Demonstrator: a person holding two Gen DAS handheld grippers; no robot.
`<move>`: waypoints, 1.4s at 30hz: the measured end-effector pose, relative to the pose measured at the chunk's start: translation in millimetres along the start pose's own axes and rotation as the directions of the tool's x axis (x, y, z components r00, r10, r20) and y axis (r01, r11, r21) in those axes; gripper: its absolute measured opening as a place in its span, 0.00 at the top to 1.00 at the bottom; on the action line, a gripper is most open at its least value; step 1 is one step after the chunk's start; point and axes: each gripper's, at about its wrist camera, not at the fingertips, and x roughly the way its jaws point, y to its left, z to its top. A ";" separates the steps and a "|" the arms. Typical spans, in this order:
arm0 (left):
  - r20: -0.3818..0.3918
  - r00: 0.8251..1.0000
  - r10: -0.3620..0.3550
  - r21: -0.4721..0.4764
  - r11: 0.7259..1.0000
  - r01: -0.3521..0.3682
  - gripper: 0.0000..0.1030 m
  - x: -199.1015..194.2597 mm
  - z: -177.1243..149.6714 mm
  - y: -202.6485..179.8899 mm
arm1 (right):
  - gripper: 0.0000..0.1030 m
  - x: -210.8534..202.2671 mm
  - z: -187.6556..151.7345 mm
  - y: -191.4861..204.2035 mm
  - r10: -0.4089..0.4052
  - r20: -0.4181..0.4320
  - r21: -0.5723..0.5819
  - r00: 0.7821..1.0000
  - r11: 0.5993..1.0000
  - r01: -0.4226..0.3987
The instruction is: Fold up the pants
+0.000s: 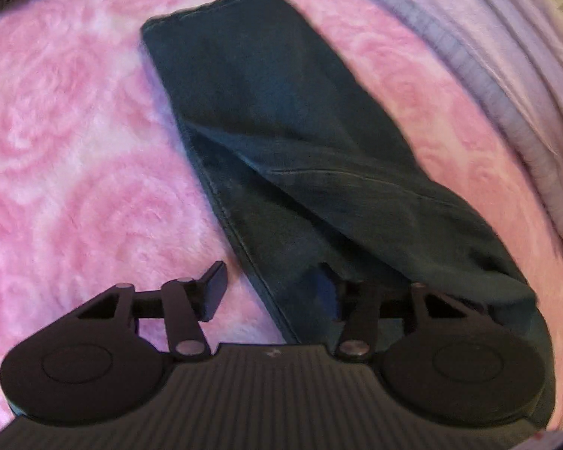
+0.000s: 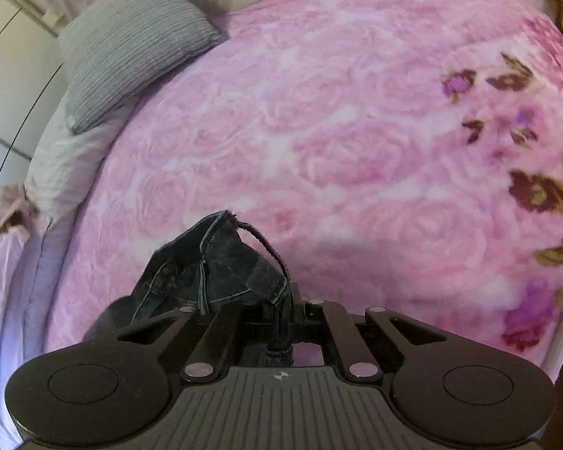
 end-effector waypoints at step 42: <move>0.183 0.983 0.011 -0.165 0.986 0.020 0.48 -90.8 9.6 81.4 | 0.58 -92.6 26.5 -43.1 -0.230 0.016 0.003 0.973 0.973 0.230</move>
